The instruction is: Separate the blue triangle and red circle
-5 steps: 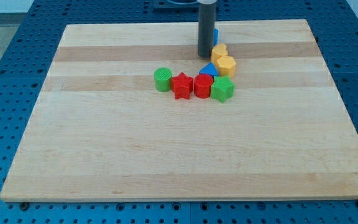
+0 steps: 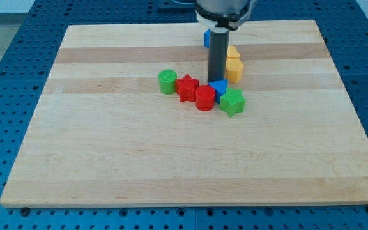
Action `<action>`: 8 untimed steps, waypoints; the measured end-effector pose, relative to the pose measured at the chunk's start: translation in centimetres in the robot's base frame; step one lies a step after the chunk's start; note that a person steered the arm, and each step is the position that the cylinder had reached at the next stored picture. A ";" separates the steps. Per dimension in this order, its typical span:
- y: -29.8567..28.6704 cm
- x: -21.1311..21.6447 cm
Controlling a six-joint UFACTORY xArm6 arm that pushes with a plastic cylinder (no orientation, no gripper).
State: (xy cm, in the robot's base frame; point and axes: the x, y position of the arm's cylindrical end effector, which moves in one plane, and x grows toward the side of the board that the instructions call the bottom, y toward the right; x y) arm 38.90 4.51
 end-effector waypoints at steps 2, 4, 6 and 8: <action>-3.7 3.8; -3.8 10.6; 1.0 8.2; 1.8 8.7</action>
State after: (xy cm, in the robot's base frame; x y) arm 47.64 6.33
